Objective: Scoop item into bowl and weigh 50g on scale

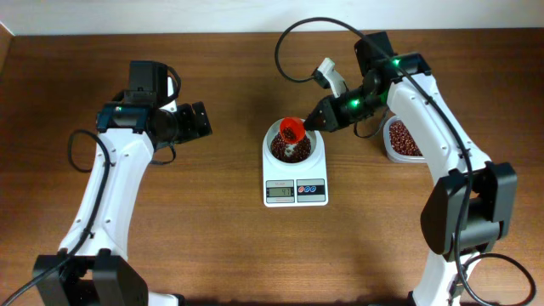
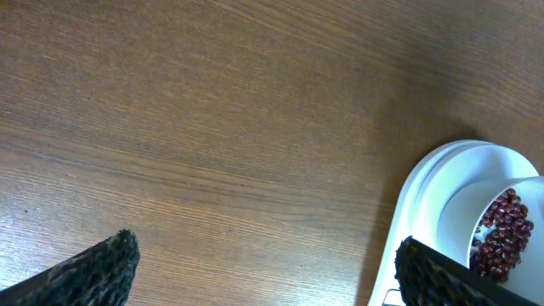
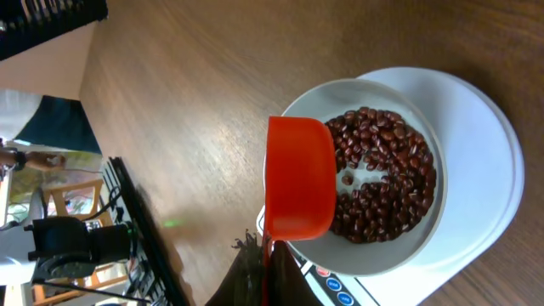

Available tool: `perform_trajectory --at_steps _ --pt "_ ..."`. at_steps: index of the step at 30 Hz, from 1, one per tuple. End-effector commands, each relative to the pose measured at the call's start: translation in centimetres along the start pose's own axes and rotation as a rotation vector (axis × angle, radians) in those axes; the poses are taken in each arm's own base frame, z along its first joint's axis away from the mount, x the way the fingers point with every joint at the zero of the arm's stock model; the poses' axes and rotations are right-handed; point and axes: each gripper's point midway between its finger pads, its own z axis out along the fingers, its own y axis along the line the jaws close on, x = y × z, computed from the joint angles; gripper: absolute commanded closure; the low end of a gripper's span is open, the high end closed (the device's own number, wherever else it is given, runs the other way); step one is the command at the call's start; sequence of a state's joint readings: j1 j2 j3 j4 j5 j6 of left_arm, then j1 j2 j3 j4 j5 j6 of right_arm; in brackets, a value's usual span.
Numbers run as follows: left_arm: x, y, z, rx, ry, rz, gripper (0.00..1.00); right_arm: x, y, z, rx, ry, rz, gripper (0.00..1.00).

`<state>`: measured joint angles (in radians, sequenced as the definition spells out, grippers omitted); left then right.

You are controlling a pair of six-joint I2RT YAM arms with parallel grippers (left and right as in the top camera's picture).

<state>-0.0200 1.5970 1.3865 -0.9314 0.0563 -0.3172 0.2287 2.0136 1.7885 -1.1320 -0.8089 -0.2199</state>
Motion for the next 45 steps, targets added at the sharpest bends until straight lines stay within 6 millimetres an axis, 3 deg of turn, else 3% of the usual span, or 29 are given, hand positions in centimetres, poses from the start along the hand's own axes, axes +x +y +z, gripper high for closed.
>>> perform_trajectory --at_steps 1,11,14,30,39,45 --pt "0.0 -0.2 0.2 0.007 0.006 0.007 0.01 -1.8 0.8 -1.9 0.055 -0.045 -0.066 0.96" --pt "0.0 -0.2 0.2 0.007 0.006 0.006 0.01 -3.0 0.7 -5.7 0.258 -0.035 -0.117 0.96" --pt "0.0 -0.2 0.2 0.007 0.006 0.006 0.01 -3.1 1.0 -6.0 0.261 -0.035 -0.119 0.96" --pt "0.0 -0.2 0.2 0.007 0.005 0.006 0.01 -1.4 0.7 -3.2 0.645 0.154 -0.269 0.96" --pt "0.0 -0.2 0.2 0.007 0.006 0.006 0.01 -1.6 1.5 -2.6 0.617 0.144 -0.278 0.96" --pt "0.0 -0.2 0.2 0.007 0.006 0.006 0.01 -1.7 3.2 -1.7 0.453 0.113 -0.258 0.96"
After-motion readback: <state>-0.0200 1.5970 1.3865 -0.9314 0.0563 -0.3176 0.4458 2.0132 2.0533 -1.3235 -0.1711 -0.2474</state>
